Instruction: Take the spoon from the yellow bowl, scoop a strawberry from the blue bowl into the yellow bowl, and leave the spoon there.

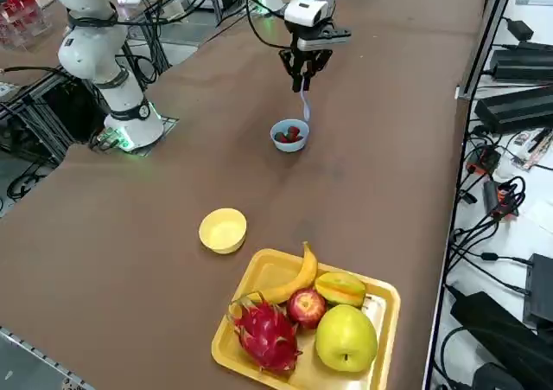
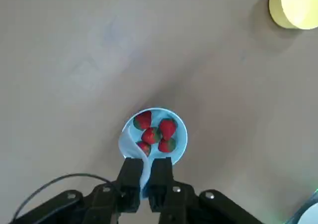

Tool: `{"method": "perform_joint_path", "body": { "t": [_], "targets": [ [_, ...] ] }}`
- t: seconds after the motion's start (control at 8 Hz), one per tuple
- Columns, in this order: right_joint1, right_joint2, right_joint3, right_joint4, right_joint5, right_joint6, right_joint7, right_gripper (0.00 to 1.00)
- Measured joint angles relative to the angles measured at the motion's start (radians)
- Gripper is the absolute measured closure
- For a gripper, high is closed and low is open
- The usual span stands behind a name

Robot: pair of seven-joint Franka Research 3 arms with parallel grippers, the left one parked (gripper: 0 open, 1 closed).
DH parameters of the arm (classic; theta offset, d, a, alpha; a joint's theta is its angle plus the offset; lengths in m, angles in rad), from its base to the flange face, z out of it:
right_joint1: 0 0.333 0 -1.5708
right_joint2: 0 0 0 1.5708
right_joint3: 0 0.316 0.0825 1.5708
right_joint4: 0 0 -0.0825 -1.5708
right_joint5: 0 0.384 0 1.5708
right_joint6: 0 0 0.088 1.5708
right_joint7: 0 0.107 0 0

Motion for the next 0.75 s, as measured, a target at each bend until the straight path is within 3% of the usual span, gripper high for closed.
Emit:
{"method": "perform_joint_path", "body": {
  "t": [0.75],
  "targets": [
    [0.023, -0.005, 0.003, -0.110, 0.000, 0.096, 0.006, 0.89]
  ]
}}
